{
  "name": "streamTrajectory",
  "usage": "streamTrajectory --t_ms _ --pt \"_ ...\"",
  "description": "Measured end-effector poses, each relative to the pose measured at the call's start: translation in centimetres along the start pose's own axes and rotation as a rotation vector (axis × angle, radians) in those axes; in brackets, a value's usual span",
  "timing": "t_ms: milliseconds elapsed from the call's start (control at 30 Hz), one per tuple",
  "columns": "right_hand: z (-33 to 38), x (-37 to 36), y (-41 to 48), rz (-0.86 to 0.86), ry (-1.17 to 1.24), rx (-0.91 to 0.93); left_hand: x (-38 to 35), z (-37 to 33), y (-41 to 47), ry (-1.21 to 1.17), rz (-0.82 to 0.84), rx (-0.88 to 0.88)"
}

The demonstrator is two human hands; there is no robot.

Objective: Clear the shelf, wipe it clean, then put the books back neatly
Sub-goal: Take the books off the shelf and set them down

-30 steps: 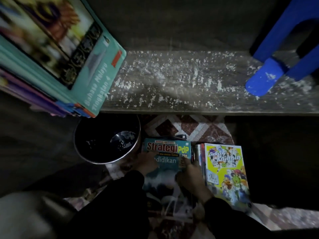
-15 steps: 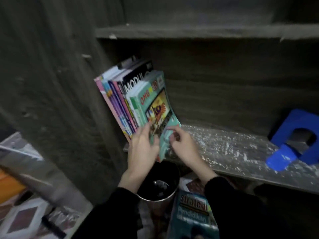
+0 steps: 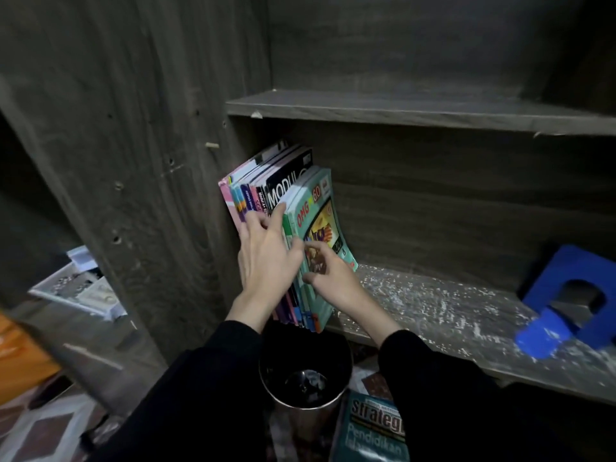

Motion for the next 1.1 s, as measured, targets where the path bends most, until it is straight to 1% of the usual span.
streamTrajectory --t_ms 67,133,233,267,333,433,467,567,633,700,767,833,900,967,1000,1100 --pt "0.0 0.0 -0.3 0.0 0.044 0.015 0.1 -0.9 0.0 -0.045 -0.038 -0.001" --pt "-0.2 0.5 -0.6 -0.04 0.063 0.035 -0.3 -2.0 -0.1 -0.085 -0.044 -0.022" --pt "-1.2 1.6 -0.7 -0.082 0.063 0.024 -2.3 -3.7 0.1 -0.222 0.056 -0.087" --pt "-1.6 1.7 -0.8 -0.067 0.087 0.012 -2.8 -4.1 0.4 -0.241 0.079 -0.1" --pt "-2.3 1.8 -1.0 -0.026 0.135 -0.005 -3.4 -4.3 1.0 -0.204 0.077 -0.093" --pt "-3.2 2.0 -1.1 0.021 0.141 -0.033 -3.4 -4.3 1.0 -0.112 0.008 -0.075" --pt "-3.5 2.0 -1.2 0.046 0.129 -0.055 -3.4 -4.2 0.9 -0.116 -0.015 -0.075" --pt "-4.3 1.2 -1.7 0.161 0.095 -0.081 -3.7 -3.9 0.9 -0.273 -0.052 -0.095" --pt "-4.3 0.7 -2.3 0.235 0.044 -0.056 -3.4 -3.6 0.7 -0.369 -0.072 -0.127" --pt "-4.2 0.8 -3.0 0.234 0.031 -0.008 -2.5 -3.7 0.1 -0.394 -0.084 -0.159" --pt "-4.0 1.5 -3.5 0.18 0.078 0.067 -1.0 -4.1 -0.9 -0.418 -0.079 -0.195" --pt "-3.9 3.0 -3.8 0.065 0.114 0.128 1.1 -4.9 -2.3 -0.444 -0.071 -0.245" --pt "-4.1 5.2 -3.6 -0.079 0.161 0.134 3.2 -5.6 -3.7 -0.493 -0.054 -0.284" --pt "-4.1 7.3 -3.4 -0.15 0.267 0.092 5.1 -5.4 -4.5 -0.628 -0.001 -0.253" --pt "-4.4 8.3 -3.3 -0.137 0.356 0.066 5.7 -5.3 -4.8 -0.715 0.039 -0.231" --pt "-6.6 11.0 -4.8 0.03 0.644 -0.057 6.4 -5.2 -5.3 -0.908 0.16 -0.2"
Point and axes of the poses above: each hand's wrist, its own y-axis towards the middle knuckle, its own x-axis out of the back of the hand, z = x × y, the point moved 7 cm from there along y, towards the middle knuckle, and after that the axes turned 12 degrees about y, right-handed, at the moved point
